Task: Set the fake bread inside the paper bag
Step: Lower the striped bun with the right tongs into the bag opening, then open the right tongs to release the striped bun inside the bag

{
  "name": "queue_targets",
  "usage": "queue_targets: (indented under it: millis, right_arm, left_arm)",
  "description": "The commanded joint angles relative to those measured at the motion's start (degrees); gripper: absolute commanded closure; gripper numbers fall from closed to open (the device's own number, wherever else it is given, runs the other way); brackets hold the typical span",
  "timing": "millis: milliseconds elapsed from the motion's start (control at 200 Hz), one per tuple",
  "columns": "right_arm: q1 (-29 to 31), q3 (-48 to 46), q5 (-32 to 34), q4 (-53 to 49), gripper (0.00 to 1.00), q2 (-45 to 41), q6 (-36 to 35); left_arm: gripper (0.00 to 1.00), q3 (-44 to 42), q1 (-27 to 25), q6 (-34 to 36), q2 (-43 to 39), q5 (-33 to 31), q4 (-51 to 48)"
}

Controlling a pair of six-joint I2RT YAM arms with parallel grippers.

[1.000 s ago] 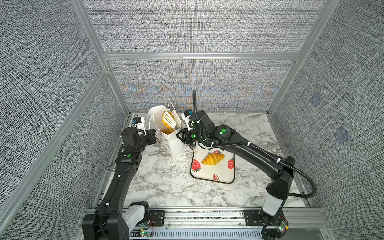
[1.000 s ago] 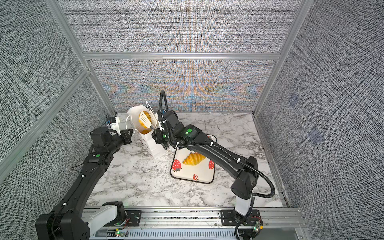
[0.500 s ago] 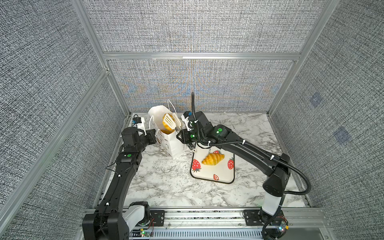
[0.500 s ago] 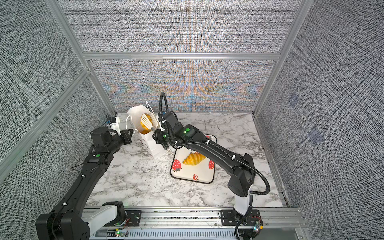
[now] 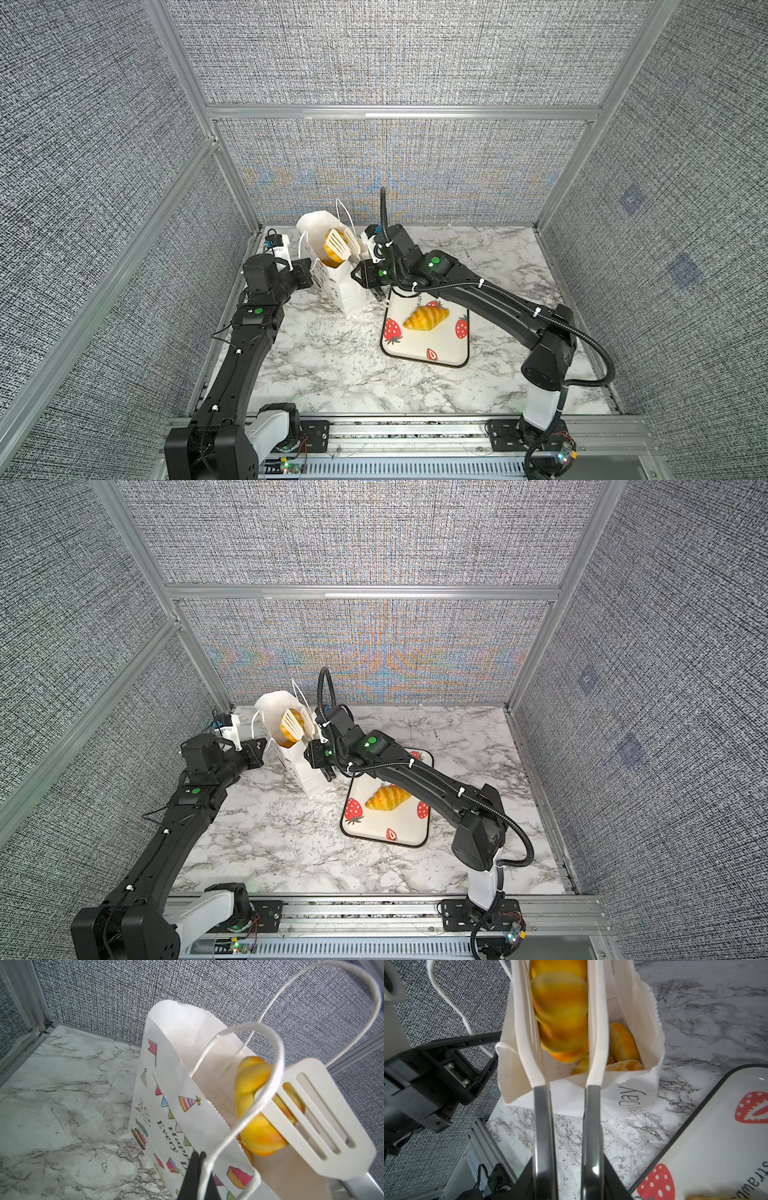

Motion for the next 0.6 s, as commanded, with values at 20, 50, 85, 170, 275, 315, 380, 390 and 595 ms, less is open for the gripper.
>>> queue_targets:
  millis: [20, 50, 85, 170, 275, 315, 380, 390, 595]
  right_arm:
    - [0.1, 0.3, -0.7, 1.6, 0.64, 0.4, 0.6]
    - [0.1, 0.3, -0.7, 1.6, 0.64, 0.5, 0.5]
    - [0.0, 0.3, -0.7, 1.6, 0.64, 0.5, 0.6]
    - [0.0, 0.2, -0.7, 1.6, 0.65, 0.7, 0.6]
    - [0.1, 0.1, -0.8, 1.7, 0.64, 1.0, 0.6]
    - [0.1, 0.2, -0.8, 1.6, 0.64, 1.1, 0.6]
    - [0.0, 0.3, -0.8, 1.5, 0.64, 1.3, 0.6]
    - [0.0, 0.3, -0.8, 1.4, 0.65, 1.3, 0.6]
    - [-0.1, 0.2, -1.1, 1.5, 0.64, 1.8, 0.5]
  left_arm:
    - [1.0, 0.2, 0.0, 0.6, -0.2, 0.0, 0.0]
    - [1.0, 0.2, 0.0, 0.6, -0.2, -0.1, 0.0]
    - [1.0, 0.2, 0.0, 0.6, -0.2, 0.0, 0.1]
    - [1.0, 0.2, 0.0, 0.6, -0.2, 0.0, 0.1]
    - [1.0, 0.2, 0.0, 0.6, -0.1, -0.1, 0.0]
    - [1.0, 0.2, 0.0, 0.6, -0.1, 0.0, 0.0]
    - [1.0, 0.2, 0.0, 0.6, -0.1, 0.0, 0.0]
    - [1.0, 0.2, 0.0, 0.6, -0.1, 0.1, 0.1]
    - [1.0, 0.2, 0.0, 0.6, -0.1, 0.0, 0.0]
